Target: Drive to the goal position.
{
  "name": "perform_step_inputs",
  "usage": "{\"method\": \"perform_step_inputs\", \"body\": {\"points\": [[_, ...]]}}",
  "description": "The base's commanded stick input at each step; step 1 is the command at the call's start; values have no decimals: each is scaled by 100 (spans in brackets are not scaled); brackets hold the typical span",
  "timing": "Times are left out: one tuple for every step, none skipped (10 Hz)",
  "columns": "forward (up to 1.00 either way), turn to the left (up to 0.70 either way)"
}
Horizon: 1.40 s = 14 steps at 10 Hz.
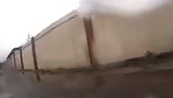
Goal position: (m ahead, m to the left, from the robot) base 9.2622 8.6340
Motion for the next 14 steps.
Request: {"method": "perform_step_inputs", "body": {"points": [[50,2],[50,2],[50,2],[50,2],[50,2],[50,2],[50,2],[50,2],[50,2],[50,2],[50,2],[50,2],[50,2],[50,2]]}}
